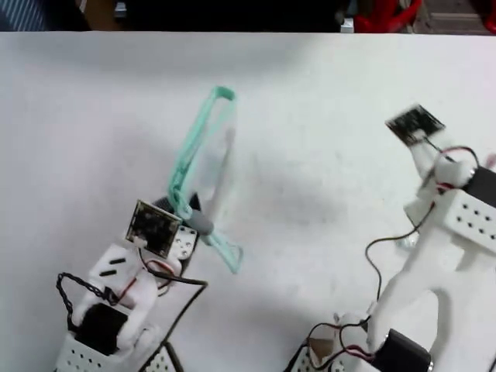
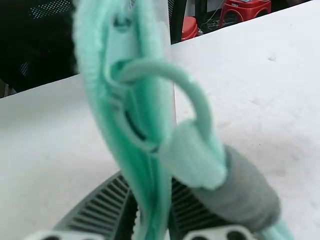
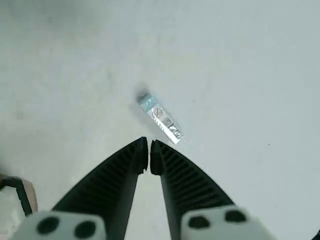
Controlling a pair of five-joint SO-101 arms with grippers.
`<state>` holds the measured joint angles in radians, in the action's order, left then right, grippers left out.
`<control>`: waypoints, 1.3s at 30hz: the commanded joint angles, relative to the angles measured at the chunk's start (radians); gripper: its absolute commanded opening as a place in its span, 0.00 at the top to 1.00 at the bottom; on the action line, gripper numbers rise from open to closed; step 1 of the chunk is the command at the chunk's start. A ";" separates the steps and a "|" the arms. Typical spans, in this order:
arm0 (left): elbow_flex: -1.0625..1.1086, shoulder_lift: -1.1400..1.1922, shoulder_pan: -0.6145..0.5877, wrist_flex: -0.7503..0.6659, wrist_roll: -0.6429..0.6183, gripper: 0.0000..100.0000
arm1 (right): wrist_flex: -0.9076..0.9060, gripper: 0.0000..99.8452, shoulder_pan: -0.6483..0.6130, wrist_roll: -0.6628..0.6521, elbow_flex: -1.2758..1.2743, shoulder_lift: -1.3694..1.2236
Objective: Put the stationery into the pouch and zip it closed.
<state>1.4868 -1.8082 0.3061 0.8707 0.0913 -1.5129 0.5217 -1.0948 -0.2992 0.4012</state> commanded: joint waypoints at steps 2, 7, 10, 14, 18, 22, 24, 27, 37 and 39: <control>-0.006 -0.012 0.016 -0.029 0.011 0.97 | 0.044 0.92 0.077 -0.221 -0.072 0.035; -0.006 -0.012 0.015 -0.029 0.011 0.97 | 0.104 0.80 0.111 -0.364 -0.155 0.035; -0.006 -0.012 0.016 -0.029 0.011 0.97 | 0.150 0.77 0.119 -0.374 -0.198 0.035; -0.006 -0.012 0.016 -0.029 0.011 0.97 | 0.180 0.77 0.114 -0.376 -0.242 0.035; -0.006 -0.012 0.016 -0.029 0.011 0.97 | 0.182 0.77 0.111 -0.376 -0.247 0.035; -0.006 -0.012 0.016 -0.029 0.011 0.97 | 0.182 0.77 0.111 -0.385 -0.245 0.035; -0.006 -0.012 0.016 -0.029 0.011 0.97 | 0.196 0.77 0.111 -0.463 -0.247 0.033; -0.006 -0.012 0.016 -0.029 0.011 0.97 | 0.196 0.77 0.114 -0.606 -0.258 0.028; -0.006 -0.012 0.016 -0.029 0.012 0.97 | 0.202 0.62 0.085 -0.700 -0.350 0.042; -0.006 -0.012 0.016 -0.029 0.012 0.97 | 0.208 0.62 0.085 -0.700 -0.351 0.039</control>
<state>1.4868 -1.8082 0.3061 0.8707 0.0913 -1.3195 0.6153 -1.7791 -0.6552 0.4135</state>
